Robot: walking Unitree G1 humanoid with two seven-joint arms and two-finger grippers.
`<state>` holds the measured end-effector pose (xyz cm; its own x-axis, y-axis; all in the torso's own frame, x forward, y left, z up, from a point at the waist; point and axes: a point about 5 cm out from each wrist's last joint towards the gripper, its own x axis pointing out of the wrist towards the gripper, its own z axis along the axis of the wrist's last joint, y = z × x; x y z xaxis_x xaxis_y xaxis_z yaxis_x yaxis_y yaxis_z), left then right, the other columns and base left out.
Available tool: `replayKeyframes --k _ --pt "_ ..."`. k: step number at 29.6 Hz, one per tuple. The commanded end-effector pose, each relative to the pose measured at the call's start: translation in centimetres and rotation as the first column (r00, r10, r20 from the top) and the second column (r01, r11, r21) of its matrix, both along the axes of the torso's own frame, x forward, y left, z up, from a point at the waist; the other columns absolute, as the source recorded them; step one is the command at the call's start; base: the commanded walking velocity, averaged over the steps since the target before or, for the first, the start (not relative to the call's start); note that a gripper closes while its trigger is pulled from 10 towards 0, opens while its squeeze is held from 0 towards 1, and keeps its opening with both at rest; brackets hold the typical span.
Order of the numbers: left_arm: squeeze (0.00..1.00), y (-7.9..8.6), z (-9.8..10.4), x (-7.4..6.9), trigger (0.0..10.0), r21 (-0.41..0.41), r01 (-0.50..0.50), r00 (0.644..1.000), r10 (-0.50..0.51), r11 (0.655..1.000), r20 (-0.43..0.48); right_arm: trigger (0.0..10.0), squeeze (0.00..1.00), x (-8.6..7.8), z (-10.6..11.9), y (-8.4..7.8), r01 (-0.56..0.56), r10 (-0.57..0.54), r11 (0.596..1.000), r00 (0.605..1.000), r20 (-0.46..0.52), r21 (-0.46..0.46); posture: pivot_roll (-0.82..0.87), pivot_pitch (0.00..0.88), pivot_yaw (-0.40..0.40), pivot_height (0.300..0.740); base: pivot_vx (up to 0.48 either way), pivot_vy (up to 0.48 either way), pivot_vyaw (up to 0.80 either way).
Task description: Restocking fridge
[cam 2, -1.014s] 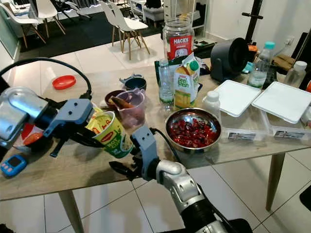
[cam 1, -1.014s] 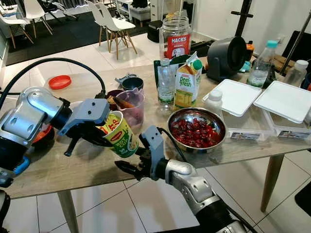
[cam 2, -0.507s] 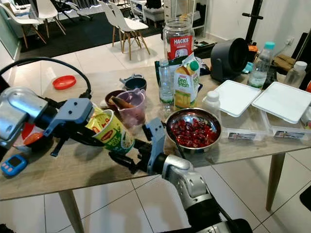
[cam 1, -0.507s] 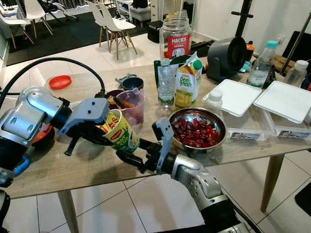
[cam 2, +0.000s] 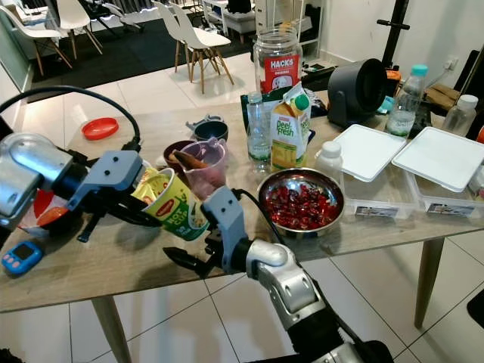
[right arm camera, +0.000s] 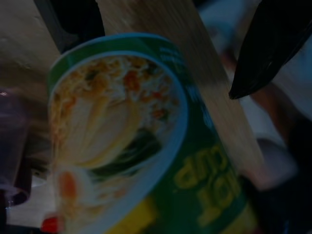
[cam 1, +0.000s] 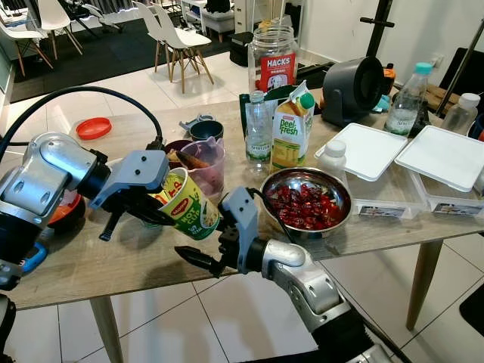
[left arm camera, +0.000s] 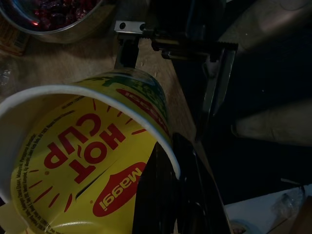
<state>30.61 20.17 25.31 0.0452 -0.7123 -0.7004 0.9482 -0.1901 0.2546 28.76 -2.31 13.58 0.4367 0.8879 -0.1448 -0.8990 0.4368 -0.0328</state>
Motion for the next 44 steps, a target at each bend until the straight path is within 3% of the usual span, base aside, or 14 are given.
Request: replayKeyframes --k 1,6,13,17,19,24,25,26,27,28,35,36,37,44 --pt "0.00 -0.5 -0.5 0.1 10.0 0.002 0.017 1.000 -0.017 1.000 -0.022 10.0 0.00 0.7 0.2 -0.6 0.036 -0.034 0.998 0.998 0.048 -0.045 -0.01 0.023 0.089 0.740 0.000 0.000 0.00" --pt "0.00 -0.3 -0.5 0.0 10.0 0.003 0.012 1.000 -0.011 1.000 -0.021 10.0 0.00 1.6 0.0 -2.3 0.101 -0.096 0.990 0.994 0.059 -0.100 -0.01 0.022 0.086 0.740 0.000 0.000 0.00" --pt "0.00 -0.1 -0.6 -0.1 10.0 0.007 0.007 1.000 -0.007 1.000 -0.025 10.0 0.00 1.9 -0.3 -3.7 0.087 -0.080 0.986 0.995 0.054 -0.143 0.00 0.017 0.086 0.740 0.000 0.000 0.00" --pt "0.00 0.0 -0.6 -0.2 10.0 0.011 0.005 1.000 -0.005 1.000 -0.023 10.0 0.00 1.6 0.7 -4.3 0.033 -0.032 0.998 0.999 0.029 -0.059 0.00 0.013 0.083 0.740 0.000 0.000 0.00" --pt "0.00 0.0 -0.6 -0.2 10.0 0.012 0.007 1.000 -0.007 1.000 -0.023 10.0 0.00 0.8 1.7 -4.4 -0.047 0.047 0.999 0.999 -0.003 0.026 0.00 0.013 0.083 0.740 0.000 0.000 0.00" --pt "0.00 -0.1 -0.7 -0.2 10.0 0.014 0.012 1.000 -0.012 1.000 -0.023 10.0 0.02 -0.2 2.7 -4.6 -0.130 0.131 0.987 0.991 -0.004 0.091 -0.01 0.007 0.084 0.740 0.000 0.000 0.00" --pt "0.00 -0.1 -0.6 -0.2 10.0 0.014 0.013 1.000 -0.013 1.000 -0.022 10.0 0.12 -0.2 2.9 -4.5 -0.127 0.129 0.986 0.992 -0.009 0.112 -0.01 0.007 0.084 0.740 0.000 0.000 0.00" --pt "0.00 -0.1 -0.6 -0.2 10.0 0.013 0.014 1.000 -0.013 1.000 -0.021 10.0 0.70 -0.3 3.0 -4.4 -0.131 0.134 0.984 0.991 -0.011 0.123 -0.01 0.007 0.085 0.740 0.000 0.000 0.00" --pt "0.00 -0.1 -0.6 -0.2 10.0 0.013 0.014 1.000 -0.013 1.000 -0.021 10.0 0.70 -0.3 3.0 -4.4 -0.131 0.134 0.984 0.991 -0.011 0.123 -0.01 0.007 0.085 0.740 0.000 0.000 0.00" --pt "0.00 -0.2 -0.6 -0.2 10.0 0.013 0.015 1.000 -0.015 1.000 -0.021 10.0 1.00 -0.5 3.1 -4.0 -0.144 0.147 0.981 0.989 -0.013 0.131 -0.01 0.009 0.087 0.740 0.000 0.000 0.00" --pt "0.00 -0.3 -0.6 -0.1 10.0 0.010 0.017 1.000 -0.017 1.000 -0.022 10.0 0.95 -0.9 2.5 -2.2 -0.127 0.130 0.986 0.991 -0.021 0.109 -0.01 0.011 0.087 0.740 0.000 0.000 0.00" --pt "0.00 -0.3 -0.6 -0.1 10.0 0.009 0.017 1.000 -0.017 1.000 -0.022 10.0 0.07 -0.8 2.1 -1.9 -0.105 0.106 0.991 0.994 -0.012 0.077 -0.01 0.014 0.088 0.740 0.000 0.000 0.00" --pt "0.00 -0.3 -0.6 -0.1 10.0 0.008 0.018 1.000 -0.017 1.000 -0.021 10.0 0.00 -0.8 1.8 -1.6 -0.087 0.088 0.994 0.996 -0.011 0.058 -0.01 0.014 0.088 0.740 0.000 0.000 0.00" --pt "0.00 -0.4 -0.6 -0.1 10.0 0.006 0.020 1.000 -0.020 1.000 -0.019 10.0 0.00 0.1 1.1 -0.7 0.013 -0.013 1.000 1.000 -0.001 0.004 -0.01 0.016 0.090 0.740 0.000 0.000 0.00"
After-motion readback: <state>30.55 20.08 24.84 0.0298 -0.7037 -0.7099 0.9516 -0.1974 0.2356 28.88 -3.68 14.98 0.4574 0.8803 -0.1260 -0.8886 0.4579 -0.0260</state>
